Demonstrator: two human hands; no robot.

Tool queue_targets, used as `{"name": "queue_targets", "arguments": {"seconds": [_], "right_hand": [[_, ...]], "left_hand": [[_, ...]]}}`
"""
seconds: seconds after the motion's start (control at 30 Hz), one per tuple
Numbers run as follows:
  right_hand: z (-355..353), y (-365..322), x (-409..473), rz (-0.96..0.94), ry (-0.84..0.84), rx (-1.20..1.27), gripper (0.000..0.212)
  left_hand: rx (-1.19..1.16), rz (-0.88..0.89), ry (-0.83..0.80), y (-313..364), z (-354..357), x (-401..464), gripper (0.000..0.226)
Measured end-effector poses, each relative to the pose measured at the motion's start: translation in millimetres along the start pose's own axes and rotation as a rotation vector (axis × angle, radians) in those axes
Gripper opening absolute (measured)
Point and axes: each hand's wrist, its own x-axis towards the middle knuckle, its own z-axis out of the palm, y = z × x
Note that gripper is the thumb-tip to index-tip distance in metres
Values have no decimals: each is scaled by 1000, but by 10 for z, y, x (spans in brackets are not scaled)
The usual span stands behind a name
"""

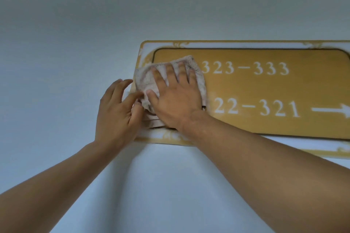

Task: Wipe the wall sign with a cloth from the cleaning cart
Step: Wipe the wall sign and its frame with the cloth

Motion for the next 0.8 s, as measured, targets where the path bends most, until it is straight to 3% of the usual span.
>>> {"name": "queue_targets", "arguments": {"seconds": [0.1,0.17,0.27,0.33,0.4,0.53,0.7,0.8], "right_hand": [[-87,211,-244,-83,56,-31,57],[-122,367,-395,-115,62,-25,53],[-179,551,-594,-103,37,-38,46],[-222,622,-735,-90,12,-39,46],[-265,690,-868,-77,-10,-27,50],[-337,801,-1017,-60,-25,26,48],[-423,996,-1116,-21,-14,110,40],[-425,1097,-1171,7,-1,93,42]], "left_hand": [[-33,-69,-47,210,-82,99,51],[6,-25,-95,322,-102,133,52],[115,78,-207,469,-85,114,25],[60,30,-268,589,-77,71,21],[-16,-64,-303,751,-47,42,36],[85,-135,-448,978,47,88,80],[16,-182,-477,1096,84,85,42],[-63,-188,-472,1147,100,40,31]]}}
